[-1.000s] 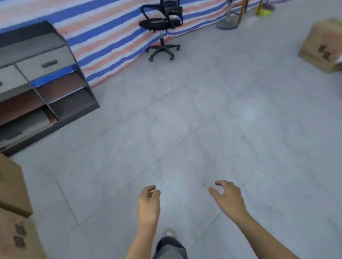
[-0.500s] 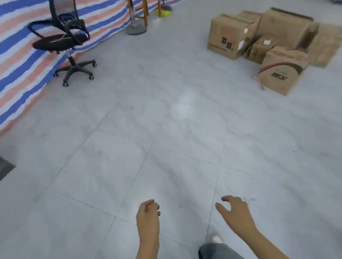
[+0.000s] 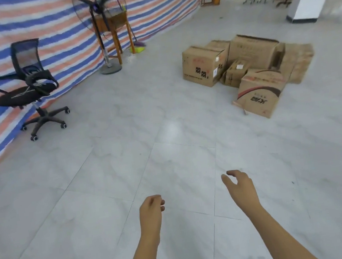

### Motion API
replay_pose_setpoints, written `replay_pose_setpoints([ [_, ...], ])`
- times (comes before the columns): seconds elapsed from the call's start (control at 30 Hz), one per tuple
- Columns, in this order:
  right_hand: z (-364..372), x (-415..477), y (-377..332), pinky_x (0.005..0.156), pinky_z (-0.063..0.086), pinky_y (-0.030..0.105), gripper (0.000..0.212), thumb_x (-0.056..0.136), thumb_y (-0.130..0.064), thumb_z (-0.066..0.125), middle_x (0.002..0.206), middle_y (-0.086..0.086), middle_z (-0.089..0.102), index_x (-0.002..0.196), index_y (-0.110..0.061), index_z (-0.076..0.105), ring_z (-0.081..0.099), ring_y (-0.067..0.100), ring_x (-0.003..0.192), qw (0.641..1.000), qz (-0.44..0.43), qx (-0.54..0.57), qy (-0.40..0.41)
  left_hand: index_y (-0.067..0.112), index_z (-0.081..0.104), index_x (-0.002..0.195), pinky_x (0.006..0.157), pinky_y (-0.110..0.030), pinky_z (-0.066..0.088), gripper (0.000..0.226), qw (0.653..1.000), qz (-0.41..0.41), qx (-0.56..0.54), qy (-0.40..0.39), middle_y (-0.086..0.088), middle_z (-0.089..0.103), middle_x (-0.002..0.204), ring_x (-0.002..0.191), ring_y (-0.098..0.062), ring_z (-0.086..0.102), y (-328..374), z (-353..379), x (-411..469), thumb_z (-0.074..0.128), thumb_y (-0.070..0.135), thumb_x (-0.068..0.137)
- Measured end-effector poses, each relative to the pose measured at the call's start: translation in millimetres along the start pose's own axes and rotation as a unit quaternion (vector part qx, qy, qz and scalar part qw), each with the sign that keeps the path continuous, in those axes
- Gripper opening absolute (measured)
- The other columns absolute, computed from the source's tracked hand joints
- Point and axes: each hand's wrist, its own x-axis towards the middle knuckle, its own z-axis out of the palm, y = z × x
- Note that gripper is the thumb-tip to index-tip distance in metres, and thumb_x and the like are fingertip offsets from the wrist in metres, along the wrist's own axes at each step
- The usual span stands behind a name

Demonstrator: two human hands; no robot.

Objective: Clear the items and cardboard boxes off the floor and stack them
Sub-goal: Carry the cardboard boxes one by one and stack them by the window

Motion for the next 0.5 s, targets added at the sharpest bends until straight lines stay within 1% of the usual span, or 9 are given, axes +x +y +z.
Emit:
replay_pose_setpoints([
  [0.07, -15, 35, -9, 0.100, 0.034, 0.033, 0.036, 0.094, -0.028, 0.050, 0.132, 0.007, 0.049, 0.124, -0.010, 0.054, 0.040, 0.022, 0.127, 0.999, 0.000, 0.028, 0.021, 0.014, 0.061, 0.092, 0.072, -0.027, 0.043, 0.013, 1.000, 0.011, 0.009, -0.022, -0.005, 0.063, 0.092, 0.082, -0.016, 0.059, 19, 33, 19, 0.048, 0.012, 0.094],
  [0.13, -19, 60, -4, 0.100, 0.034, 0.032, 0.035, 0.094, -0.027, 0.050, 0.131, 0.006, 0.049, 0.124, -0.010, 0.054, 0.041, 0.021, 0.126, 0.999, 0.024, 0.041, 0.017, 0.012, 0.062, 0.094, 0.070, -0.024, 0.044, 0.014, 0.999, 0.007, 0.026, -0.040, -0.005, 0.064, 0.092, 0.081, -0.016, 0.059, 31, 58, 36, 0.048, 0.011, 0.093],
  [0.27, -3, 90, 25, 0.099, 0.034, 0.032, 0.036, 0.093, -0.028, 0.051, 0.130, 0.008, 0.051, 0.123, -0.009, 0.055, 0.041, 0.022, 0.125, 0.997, 0.070, 0.008, -0.027, 0.010, 0.062, 0.095, 0.071, -0.027, 0.044, 0.014, 0.998, -0.017, 0.047, -0.047, -0.009, 0.064, 0.094, 0.084, -0.019, 0.059, 42, 88, 77, 0.048, 0.011, 0.094],
  [0.33, 3, 117, 27, 0.096, 0.035, 0.032, 0.037, 0.093, -0.029, 0.051, 0.130, 0.008, 0.050, 0.123, -0.009, 0.054, 0.041, 0.022, 0.125, 0.995, 0.094, -0.001, -0.034, 0.007, 0.061, 0.098, 0.071, -0.028, 0.043, 0.014, 0.998, -0.027, 0.052, -0.037, -0.010, 0.064, 0.096, 0.087, -0.022, 0.058, 52, 103, 109, 0.048, 0.011, 0.094],
  [0.43, 8, 174, 13, 0.096, 0.036, 0.033, 0.036, 0.093, -0.029, 0.050, 0.130, 0.008, 0.050, 0.123, -0.009, 0.054, 0.042, 0.023, 0.124, 0.994, 0.108, 0.003, -0.014, 0.004, 0.059, 0.100, 0.067, -0.025, 0.044, 0.014, 0.998, -0.024, 0.049, -0.031, -0.011, 0.063, 0.099, 0.090, -0.024, 0.058, 76, 124, 166, 0.047, 0.011, 0.095],
  [0.5, 14, 214, -2, 0.096, 0.036, 0.033, 0.035, 0.094, -0.028, 0.050, 0.129, 0.008, 0.051, 0.122, -0.008, 0.055, 0.043, 0.023, 0.124, 0.993, 0.114, 0.012, 0.009, 0.007, 0.059, 0.096, 0.068, -0.025, 0.044, 0.012, 0.997, -0.017, 0.055, -0.046, -0.010, 0.063, 0.097, 0.085, -0.021, 0.058, 98, 138, 208, 0.048, 0.012, 0.094],
])
